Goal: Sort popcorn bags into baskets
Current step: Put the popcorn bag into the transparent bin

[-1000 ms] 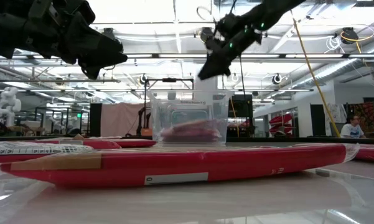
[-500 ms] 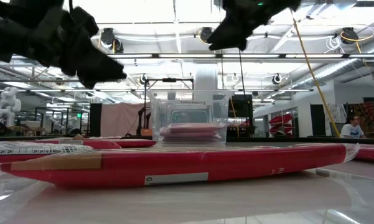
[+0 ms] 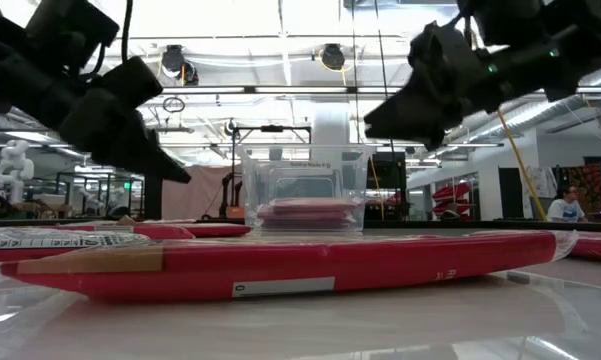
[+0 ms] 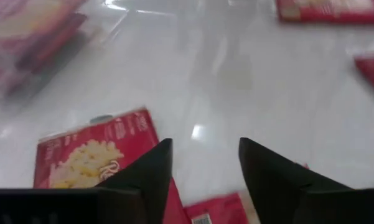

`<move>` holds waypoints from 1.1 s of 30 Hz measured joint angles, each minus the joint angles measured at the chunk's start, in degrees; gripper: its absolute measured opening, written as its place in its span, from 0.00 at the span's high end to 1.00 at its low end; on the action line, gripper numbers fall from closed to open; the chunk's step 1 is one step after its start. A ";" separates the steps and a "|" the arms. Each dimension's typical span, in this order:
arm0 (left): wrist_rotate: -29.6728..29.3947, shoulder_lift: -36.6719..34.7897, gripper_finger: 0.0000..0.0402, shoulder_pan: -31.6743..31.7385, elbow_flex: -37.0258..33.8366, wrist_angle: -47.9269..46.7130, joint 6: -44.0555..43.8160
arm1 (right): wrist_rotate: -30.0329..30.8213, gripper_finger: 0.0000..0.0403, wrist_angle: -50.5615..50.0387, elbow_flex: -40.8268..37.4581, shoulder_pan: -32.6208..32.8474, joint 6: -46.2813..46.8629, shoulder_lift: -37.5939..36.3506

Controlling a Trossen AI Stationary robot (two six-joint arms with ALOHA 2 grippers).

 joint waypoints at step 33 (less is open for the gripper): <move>-8.77 7.28 0.52 -1.01 17.92 -54.86 26.84 | 0.49 0.60 11.83 -0.23 2.07 -4.80 11.56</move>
